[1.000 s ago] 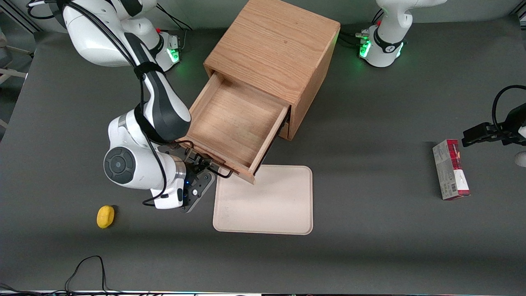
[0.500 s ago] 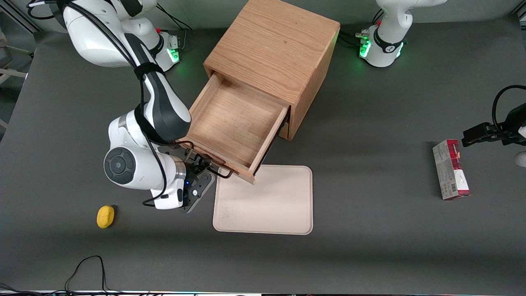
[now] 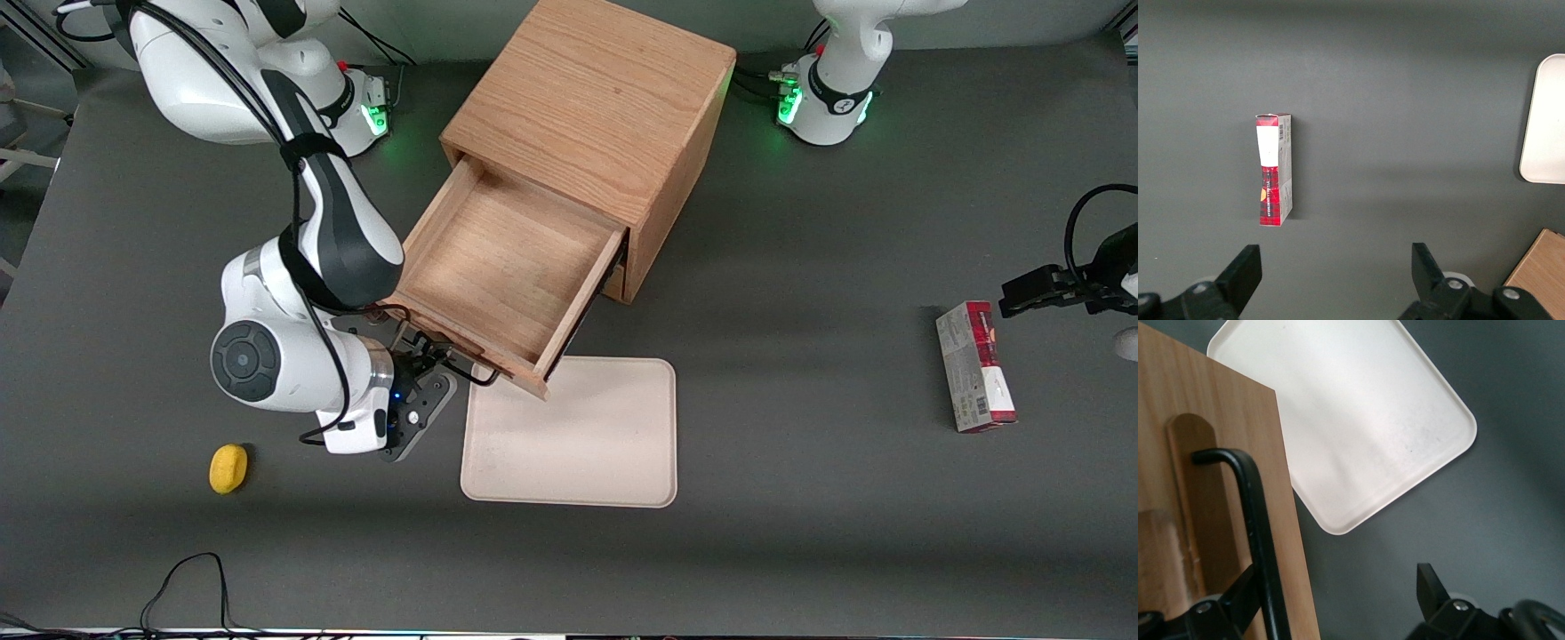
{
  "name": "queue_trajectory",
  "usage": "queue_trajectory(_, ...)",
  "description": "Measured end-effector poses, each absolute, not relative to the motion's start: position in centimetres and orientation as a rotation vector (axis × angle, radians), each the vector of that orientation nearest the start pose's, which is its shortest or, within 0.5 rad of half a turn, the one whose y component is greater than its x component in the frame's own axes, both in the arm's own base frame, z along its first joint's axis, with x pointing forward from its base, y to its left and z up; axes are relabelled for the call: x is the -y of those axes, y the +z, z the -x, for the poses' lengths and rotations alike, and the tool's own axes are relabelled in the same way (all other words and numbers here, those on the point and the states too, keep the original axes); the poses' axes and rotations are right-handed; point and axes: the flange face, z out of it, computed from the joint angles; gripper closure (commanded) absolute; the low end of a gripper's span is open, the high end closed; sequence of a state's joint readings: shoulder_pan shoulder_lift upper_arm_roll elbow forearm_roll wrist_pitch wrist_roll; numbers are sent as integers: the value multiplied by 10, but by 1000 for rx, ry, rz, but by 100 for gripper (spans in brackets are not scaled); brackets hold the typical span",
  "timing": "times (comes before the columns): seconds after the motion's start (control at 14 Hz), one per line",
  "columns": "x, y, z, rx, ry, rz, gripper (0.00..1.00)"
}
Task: Open upper drawer
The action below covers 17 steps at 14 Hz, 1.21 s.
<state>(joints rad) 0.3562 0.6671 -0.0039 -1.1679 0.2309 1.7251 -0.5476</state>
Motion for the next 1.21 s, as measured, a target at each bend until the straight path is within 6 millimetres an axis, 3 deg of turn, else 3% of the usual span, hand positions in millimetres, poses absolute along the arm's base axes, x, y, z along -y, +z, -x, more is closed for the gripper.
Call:
queue_trajectory(0.36, -269, 402, -676, 1202, 157, 2640, 0)
queue_trajectory(0.57, -259, 422, -676, 1198, 190, 2634, 0)
queue_trajectory(0.71, -244, 438, -678, 1183, 218, 2638, 0)
queue_trajectory(0.93, -206, 465, -685, 1133, 206, 2697, 0)
queue_trajectory(1.21, -158, 513, -668, 972, 284, 2836, 0)
